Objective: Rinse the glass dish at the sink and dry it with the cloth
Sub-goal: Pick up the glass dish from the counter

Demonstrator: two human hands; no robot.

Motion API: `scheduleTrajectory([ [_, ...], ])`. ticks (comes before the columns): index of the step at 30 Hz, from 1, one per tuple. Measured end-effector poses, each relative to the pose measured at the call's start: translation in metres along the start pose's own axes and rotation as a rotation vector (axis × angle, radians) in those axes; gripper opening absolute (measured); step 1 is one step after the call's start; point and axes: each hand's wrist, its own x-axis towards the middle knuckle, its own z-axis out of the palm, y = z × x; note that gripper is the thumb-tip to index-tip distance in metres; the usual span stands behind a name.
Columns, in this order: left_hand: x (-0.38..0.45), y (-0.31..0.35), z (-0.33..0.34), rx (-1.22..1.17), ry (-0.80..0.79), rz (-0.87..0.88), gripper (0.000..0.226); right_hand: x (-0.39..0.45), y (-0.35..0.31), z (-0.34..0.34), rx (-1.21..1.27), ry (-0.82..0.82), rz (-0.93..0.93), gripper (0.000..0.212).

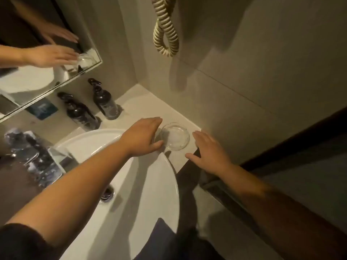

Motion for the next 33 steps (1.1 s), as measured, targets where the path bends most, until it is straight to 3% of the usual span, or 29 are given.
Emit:
scheduleTrajectory([
  [3, 0.024, -0.015, 0.004, -0.039, -0.088, 0.036, 0.078, 0.017, 0.007, 0.014, 0.002, 0.013, 0.018, 0.082],
  [10, 0.063, -0.028, 0.018, -0.147, -0.356, -0.058, 0.087, 0.05, 0.014, 0.031, 0.044, 0.001, 0.041, 0.083],
  [15, 0.076, -0.031, 0.018, -0.172, -0.43, -0.025, 0.072, 0.057, 0.019, 0.04, 0.105, -0.029, 0.045, 0.087],
  [21, 0.084, -0.033, 0.023, -0.15, -0.455, 0.014, 0.078, 0.062, 0.024, 0.055, 0.166, -0.004, 0.044, 0.097],
  [29, 0.089, -0.034, 0.035, -0.182, -0.422, 0.017, 0.077, 0.065, 0.026, 0.071, 0.2, 0.113, 0.046, 0.085],
  [33, 0.088, -0.033, 0.036, -0.228, -0.401, 0.024, 0.079, 0.07, 0.023, 0.063, 0.234, 0.046, 0.044, 0.088],
])
